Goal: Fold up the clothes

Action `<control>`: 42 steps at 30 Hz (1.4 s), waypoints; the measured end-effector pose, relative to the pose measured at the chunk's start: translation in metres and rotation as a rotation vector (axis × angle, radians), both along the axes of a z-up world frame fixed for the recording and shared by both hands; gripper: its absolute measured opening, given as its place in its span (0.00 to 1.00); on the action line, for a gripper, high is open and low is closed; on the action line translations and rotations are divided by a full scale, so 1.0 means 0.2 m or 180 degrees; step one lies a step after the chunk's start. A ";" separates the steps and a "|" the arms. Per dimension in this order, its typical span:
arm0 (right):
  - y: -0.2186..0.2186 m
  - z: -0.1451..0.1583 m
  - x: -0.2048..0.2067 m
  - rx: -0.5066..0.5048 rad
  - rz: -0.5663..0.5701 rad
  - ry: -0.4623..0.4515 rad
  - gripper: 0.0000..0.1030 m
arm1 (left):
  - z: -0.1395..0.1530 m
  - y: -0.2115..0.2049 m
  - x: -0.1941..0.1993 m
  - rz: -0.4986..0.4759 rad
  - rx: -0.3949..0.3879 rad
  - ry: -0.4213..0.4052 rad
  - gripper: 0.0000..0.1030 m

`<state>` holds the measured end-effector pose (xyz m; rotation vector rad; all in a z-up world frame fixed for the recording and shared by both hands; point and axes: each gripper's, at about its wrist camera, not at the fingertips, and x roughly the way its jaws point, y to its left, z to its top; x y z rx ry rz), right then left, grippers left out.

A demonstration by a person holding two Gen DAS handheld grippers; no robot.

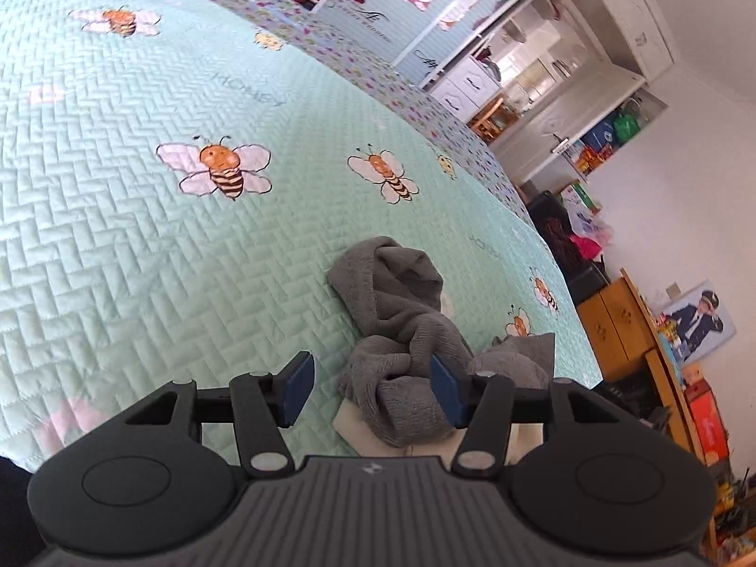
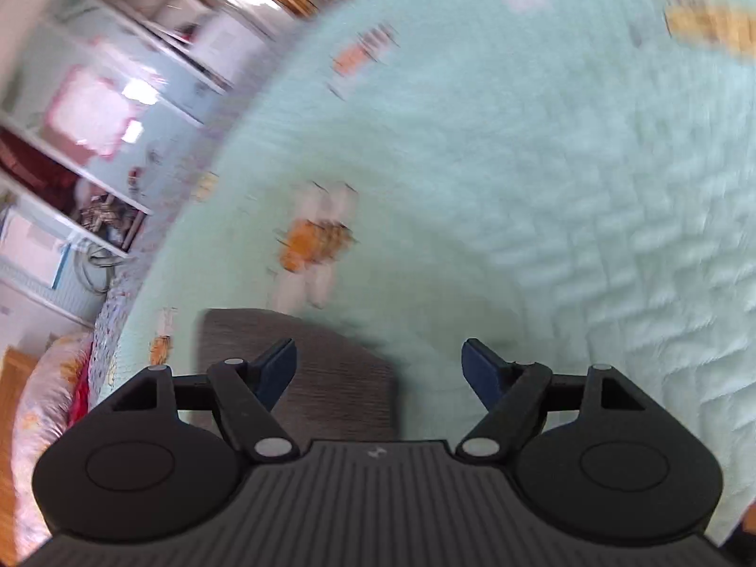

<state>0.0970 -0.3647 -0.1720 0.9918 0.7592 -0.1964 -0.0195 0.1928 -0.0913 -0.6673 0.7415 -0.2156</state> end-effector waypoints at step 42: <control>0.80 0.49 -0.37 -0.0248 0.1795 -0.1427 0.69 | 0.10 -0.24 0.59 -0.0260 0.0710 -0.0138 0.65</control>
